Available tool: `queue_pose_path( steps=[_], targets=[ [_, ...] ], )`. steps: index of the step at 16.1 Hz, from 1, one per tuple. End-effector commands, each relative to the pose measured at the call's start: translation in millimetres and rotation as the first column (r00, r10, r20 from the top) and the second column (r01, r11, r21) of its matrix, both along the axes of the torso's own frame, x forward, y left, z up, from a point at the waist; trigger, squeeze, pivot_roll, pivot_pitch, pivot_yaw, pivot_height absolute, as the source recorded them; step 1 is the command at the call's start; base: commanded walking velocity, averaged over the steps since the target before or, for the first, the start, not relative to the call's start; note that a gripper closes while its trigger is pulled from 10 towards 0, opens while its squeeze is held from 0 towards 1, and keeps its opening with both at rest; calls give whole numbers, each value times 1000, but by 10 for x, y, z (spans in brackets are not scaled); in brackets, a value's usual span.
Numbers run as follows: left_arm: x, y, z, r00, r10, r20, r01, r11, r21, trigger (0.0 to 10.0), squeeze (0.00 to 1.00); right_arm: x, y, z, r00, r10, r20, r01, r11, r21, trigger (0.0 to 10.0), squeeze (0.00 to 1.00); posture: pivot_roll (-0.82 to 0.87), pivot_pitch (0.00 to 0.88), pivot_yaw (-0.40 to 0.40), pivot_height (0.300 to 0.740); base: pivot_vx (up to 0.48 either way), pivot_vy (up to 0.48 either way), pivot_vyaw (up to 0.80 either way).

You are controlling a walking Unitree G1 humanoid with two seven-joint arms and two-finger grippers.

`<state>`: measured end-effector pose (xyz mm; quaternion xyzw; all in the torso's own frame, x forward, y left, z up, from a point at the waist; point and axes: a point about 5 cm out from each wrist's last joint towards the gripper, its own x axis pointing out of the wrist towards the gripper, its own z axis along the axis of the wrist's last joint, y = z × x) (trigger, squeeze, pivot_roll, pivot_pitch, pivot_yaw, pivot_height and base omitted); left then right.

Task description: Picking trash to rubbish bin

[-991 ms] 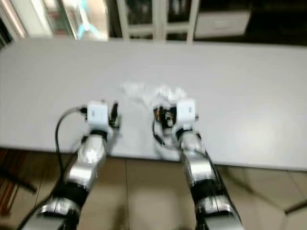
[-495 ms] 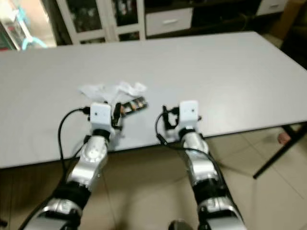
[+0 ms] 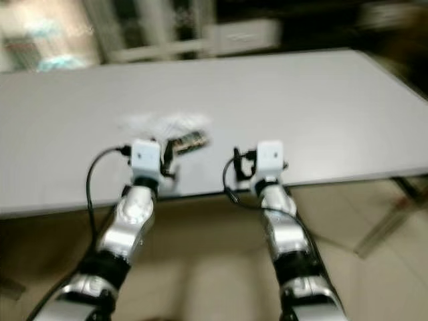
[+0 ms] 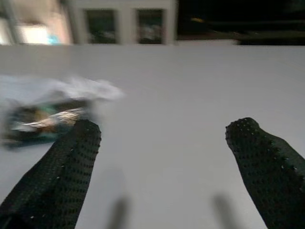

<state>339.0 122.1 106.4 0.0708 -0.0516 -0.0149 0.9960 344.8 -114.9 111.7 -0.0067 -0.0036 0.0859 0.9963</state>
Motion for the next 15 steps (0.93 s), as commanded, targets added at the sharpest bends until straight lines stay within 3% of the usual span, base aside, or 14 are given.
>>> queue_pose_path(
  steps=[1, 5, 13, 15],
  targets=[
    [15, -28, 11, 1000, -1, -6, 1, 1000, -2, 10000, 0, -1, 21, 10, 1000, 14, 4, -14, 1000, -20, 10000, 0, -56, 73, 34, 740, 262, 0, 0],
    [13, -48, 26, 1000, -10, 4, 10, 1000, -3, 10000, 0, -3, 13, -5, 1000, 7, -4, -7, 1000, -28, 10000, 0, -56, 74, 34, 740, 0, 0, 648],
    [11, -87, 25, 999, -41, 0, 41, 999, -21, 10000, 0, -1, -6, -21, 1000, -11, -13, 11, 1000, -15, 10000, 0, -57, 74, 38, 740, 0, 0, 0],
    [15, -76, 20, 999, -35, -6, 35, 999, -14, 10000, 0, 1, -5, -20, 1000, -12, -13, 11, 1000, -14, 10000, 0, -57, 73, 39, 740, 326, 0, 0]
  ],
)
